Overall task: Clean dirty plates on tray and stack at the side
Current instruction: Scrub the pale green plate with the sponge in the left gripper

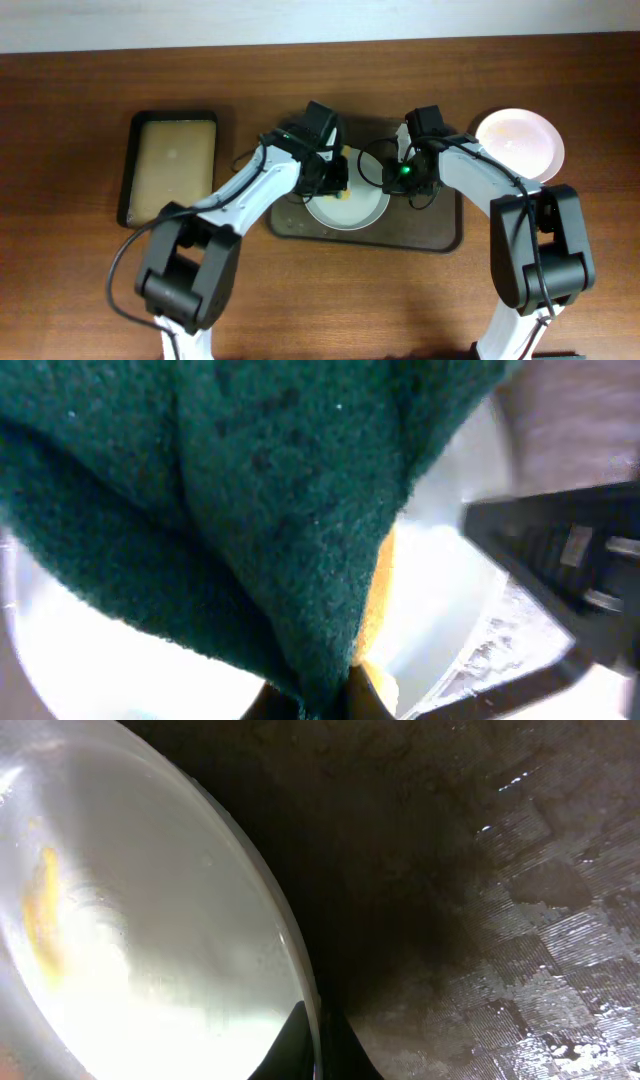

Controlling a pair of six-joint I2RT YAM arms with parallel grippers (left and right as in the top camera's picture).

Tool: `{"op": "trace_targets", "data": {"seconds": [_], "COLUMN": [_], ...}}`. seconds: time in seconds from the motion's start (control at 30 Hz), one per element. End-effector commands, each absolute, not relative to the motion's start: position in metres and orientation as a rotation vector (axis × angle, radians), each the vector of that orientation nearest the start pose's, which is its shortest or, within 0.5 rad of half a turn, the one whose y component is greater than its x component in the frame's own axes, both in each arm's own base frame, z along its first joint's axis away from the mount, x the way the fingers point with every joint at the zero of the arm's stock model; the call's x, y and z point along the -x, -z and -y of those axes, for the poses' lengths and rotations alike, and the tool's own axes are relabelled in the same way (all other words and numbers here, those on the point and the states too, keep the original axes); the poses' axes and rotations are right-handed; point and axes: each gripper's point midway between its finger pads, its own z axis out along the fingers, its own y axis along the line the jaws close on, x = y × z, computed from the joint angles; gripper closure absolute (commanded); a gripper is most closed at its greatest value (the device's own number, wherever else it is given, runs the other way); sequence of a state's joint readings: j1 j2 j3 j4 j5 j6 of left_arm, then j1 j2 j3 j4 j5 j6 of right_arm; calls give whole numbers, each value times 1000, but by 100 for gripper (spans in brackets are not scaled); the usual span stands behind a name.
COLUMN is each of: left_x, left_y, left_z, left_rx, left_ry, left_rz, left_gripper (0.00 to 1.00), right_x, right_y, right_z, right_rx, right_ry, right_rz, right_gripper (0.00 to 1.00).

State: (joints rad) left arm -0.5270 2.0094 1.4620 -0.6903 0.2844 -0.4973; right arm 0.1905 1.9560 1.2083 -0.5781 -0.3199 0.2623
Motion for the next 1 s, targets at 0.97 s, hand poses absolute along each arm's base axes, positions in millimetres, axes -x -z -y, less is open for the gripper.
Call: {"op": "trace_targets", "data": {"seconds": [0.97], "left_x": [-356], "left_y": [-30], "left_z": [287], "left_rx": [-238], "left_ry": [562], "left_rz": [-3022], "left_gripper": [100], "right_x": [-364], "right_y": [12], "right_z": [-119], "right_rx": [-76], "right_ry": [-465], "right_rz": [-3012], "right_gripper": [96]}}
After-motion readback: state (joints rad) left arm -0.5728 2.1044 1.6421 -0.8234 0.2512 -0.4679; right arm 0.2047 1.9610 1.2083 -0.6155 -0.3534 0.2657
